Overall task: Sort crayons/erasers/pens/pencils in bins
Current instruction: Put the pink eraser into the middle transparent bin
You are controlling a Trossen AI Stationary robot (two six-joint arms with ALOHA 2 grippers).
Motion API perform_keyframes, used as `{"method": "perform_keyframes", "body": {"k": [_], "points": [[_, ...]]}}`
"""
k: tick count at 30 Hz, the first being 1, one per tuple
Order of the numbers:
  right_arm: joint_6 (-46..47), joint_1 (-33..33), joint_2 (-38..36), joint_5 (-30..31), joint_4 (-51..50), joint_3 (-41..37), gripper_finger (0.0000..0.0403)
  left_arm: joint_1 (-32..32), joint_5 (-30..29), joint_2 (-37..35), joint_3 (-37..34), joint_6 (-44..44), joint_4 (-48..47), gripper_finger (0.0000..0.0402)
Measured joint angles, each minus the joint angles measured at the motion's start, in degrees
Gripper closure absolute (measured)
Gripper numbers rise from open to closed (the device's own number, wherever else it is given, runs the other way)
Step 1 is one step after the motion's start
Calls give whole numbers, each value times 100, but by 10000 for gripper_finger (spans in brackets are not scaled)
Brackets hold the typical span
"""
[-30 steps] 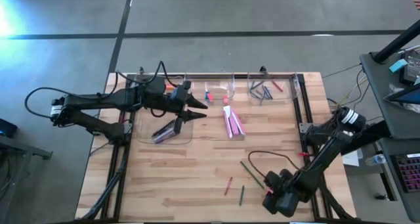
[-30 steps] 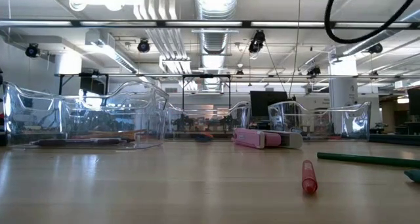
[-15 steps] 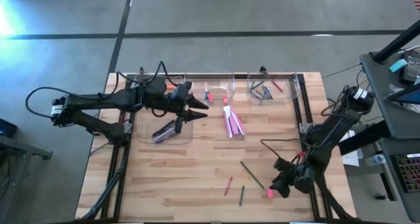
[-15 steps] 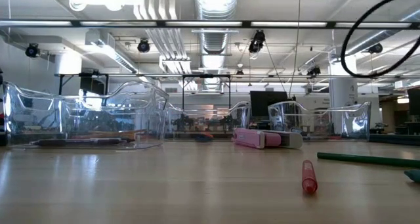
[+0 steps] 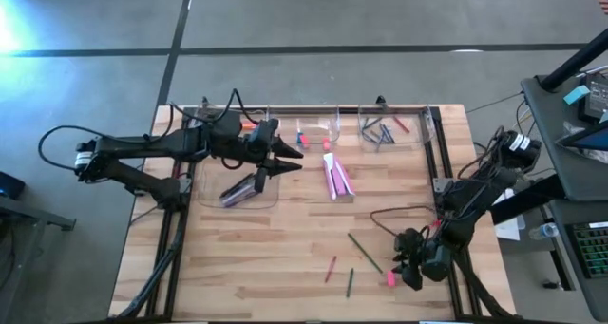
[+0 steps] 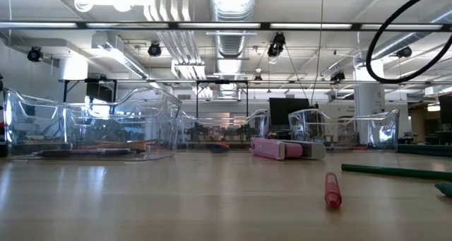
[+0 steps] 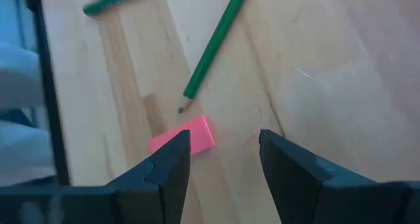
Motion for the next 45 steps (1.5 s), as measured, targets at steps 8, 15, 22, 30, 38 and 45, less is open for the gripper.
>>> {"method": "perform_keyframes", "body": {"k": [8,15,22,30,38,45], "points": [[-633,0,766,-238,330,420,232,1,-73,58,2,-138,-15,275],[-741,4,1549,-489,419,831,232,-8,-111,112,2,-263,46,275],[-780,13,2266,-1194,369,1159,235,-8,-111,110,2,-263,61,275],[-498,9,2643,-1375,178,1407,311,-8,-110,184,2,-269,158,275],[106,11,2606,-1324,226,1376,368,-8,-109,193,2,-265,175,275],[240,13,2067,-1263,218,1374,379,-8,-107,193,2,-263,170,275]]}}
